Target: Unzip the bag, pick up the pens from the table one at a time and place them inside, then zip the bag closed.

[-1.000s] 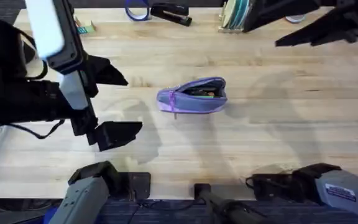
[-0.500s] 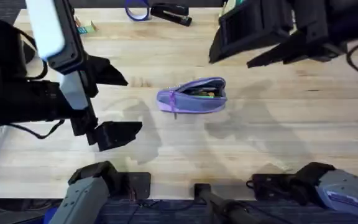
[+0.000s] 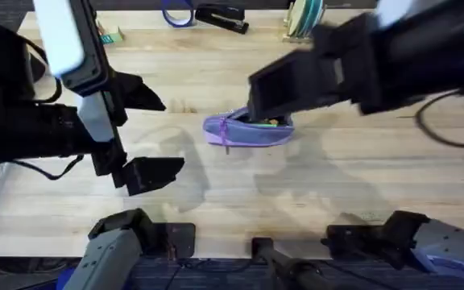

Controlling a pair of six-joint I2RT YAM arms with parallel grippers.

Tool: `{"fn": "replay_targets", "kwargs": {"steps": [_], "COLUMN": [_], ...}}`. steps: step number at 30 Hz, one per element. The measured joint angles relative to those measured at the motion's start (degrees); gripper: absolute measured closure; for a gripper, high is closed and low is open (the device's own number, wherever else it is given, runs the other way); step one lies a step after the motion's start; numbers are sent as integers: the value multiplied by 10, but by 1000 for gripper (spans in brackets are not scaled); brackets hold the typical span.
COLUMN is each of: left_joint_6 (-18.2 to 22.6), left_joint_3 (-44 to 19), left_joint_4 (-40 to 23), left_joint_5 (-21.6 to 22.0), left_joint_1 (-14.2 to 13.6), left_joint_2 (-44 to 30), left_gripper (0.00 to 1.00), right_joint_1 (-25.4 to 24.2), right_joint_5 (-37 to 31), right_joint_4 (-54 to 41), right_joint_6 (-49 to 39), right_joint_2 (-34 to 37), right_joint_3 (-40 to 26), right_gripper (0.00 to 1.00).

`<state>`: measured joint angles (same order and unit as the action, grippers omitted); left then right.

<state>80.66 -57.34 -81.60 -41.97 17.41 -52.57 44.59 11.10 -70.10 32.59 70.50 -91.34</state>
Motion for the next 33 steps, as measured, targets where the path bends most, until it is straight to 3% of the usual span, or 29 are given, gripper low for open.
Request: {"fn": "replay_targets", "kwargs": {"steps": [11,16,33], "left_joint_6": [0,0,0], "left_joint_3": [0,0,0], "left_joint_4": [0,0,0], "left_joint_5": [0,0,0], "left_joint_1": [0,0,0], "left_joint_2": [0,0,0], "left_gripper": [8,8,8], "right_joint_1": [13,13,14], "right_joint_5": [-7,19,59], "right_joint_4": [98,148,178], "right_joint_6": [34,45,70], "right_joint_2": [1,3,84], "right_joint_3": [104,149,157], "right_gripper": [7,6,7]}}
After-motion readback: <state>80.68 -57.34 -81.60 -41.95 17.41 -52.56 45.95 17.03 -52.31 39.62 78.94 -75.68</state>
